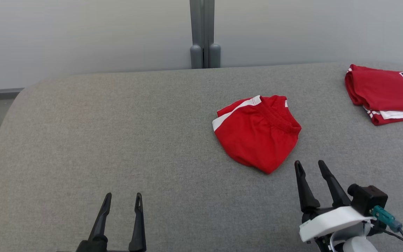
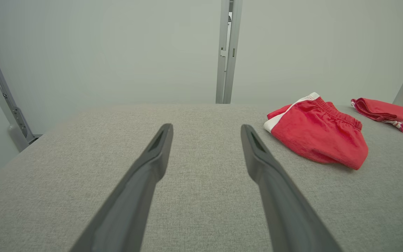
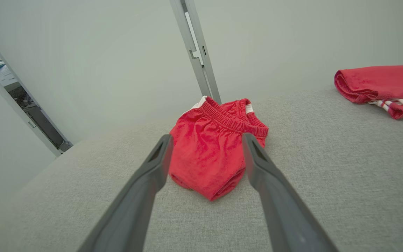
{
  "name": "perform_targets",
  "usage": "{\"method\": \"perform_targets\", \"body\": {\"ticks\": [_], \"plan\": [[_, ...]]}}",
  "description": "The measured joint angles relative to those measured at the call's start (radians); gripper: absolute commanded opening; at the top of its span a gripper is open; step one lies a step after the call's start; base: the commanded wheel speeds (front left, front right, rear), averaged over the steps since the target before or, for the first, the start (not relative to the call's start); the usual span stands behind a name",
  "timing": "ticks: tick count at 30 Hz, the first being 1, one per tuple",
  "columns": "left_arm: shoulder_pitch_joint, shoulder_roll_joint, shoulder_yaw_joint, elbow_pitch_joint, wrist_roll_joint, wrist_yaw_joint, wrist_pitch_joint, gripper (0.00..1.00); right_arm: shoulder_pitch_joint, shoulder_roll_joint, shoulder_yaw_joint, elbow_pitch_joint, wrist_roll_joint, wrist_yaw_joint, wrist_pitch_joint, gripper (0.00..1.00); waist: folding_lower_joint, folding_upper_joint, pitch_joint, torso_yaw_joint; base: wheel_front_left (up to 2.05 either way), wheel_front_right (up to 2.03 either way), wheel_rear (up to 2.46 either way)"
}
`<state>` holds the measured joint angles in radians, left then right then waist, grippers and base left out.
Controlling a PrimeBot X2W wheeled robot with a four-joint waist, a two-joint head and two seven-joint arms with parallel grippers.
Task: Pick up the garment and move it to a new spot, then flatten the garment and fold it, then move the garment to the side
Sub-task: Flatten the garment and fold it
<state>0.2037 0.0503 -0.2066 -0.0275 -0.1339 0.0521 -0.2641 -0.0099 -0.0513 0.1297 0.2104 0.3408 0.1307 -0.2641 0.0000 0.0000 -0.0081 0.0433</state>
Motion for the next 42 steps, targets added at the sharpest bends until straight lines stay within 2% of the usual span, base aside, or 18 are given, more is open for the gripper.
{"method": "perform_targets", "body": {"ticks": [5,8,16,23,28,33,34,35,36,40,42], "plan": [[-0.029,0.000,-0.024,0.005,0.000,-0.008,0.000,1.00,-0.105,-0.003,0.006,0.137,0.146,0.000,0.000,1.00,0.0000,0.0000,0.039,0.012,0.00,0.00,0.00],[-0.061,0.000,-0.039,0.007,0.000,-0.013,0.000,1.00,-0.201,-0.026,0.018,0.239,0.287,0.000,0.000,1.00,0.0000,0.0000,0.070,0.020,0.00,0.00,0.00],[-0.140,0.000,-0.080,0.011,0.003,-0.022,0.000,1.00,-0.397,-0.152,0.147,0.417,0.617,0.000,0.006,1.00,0.0001,0.0000,0.163,0.049,0.00,0.00,0.00],[-0.191,0.000,-0.116,0.013,0.002,-0.022,0.000,1.00,-0.497,-0.243,0.210,0.469,0.823,0.000,0.026,1.00,0.0001,0.0000,0.237,0.083,0.00,0.00,0.00],[-0.226,0.000,-0.132,0.022,-0.002,-0.022,0.000,1.00,-0.545,-0.267,0.236,0.507,0.923,0.000,0.052,1.00,0.0001,0.0000,0.286,0.102,0.00,0.00,0.00],[-0.249,0.000,-0.144,0.031,-0.003,-0.023,0.000,1.00,-0.572,-0.289,0.282,0.471,0.989,-0.002,0.056,1.00,0.0001,0.0000,0.320,0.122,0.00,0.00,0.00],[-0.252,0.000,-0.145,0.032,-0.003,-0.022,0.000,1.00,-0.572,-0.293,0.292,0.464,0.999,-0.004,0.056,0.71,0.0001,0.0000,0.323,0.125,0.00,0.00,0.00],[-0.253,0.000,-0.145,0.034,-0.003,-0.021,0.000,1.00,-0.572,-0.298,0.306,0.452,1.010,-0.004,0.058,0.26,0.0001,0.0000,0.323,0.129,0.00,0.00,0.00],[-0.253,0.000,-0.145,0.036,-0.004,-0.020,0.000,1.00,-0.571,-0.302,0.323,0.437,1.018,-0.004,0.060,0.00,0.0001,0.0000,0.322,0.130,0.00,0.00,0.00],[-0.251,0.000,-0.138,0.038,-0.004,-0.017,0.000,1.00,-0.565,-0.318,0.378,0.378,1.021,-0.002,0.030,0.00,0.0001,0.0000,0.306,0.125,0.00,0.00,0.00],[-0.249,0.000,-0.131,0.038,-0.004,-0.017,0.000,1.00,-0.565,-0.347,0.388,0.363,0.993,-0.002,0.013,0.00,0.0001,0.0000,0.295,0.117,0.00,0.00,0.00]]}}
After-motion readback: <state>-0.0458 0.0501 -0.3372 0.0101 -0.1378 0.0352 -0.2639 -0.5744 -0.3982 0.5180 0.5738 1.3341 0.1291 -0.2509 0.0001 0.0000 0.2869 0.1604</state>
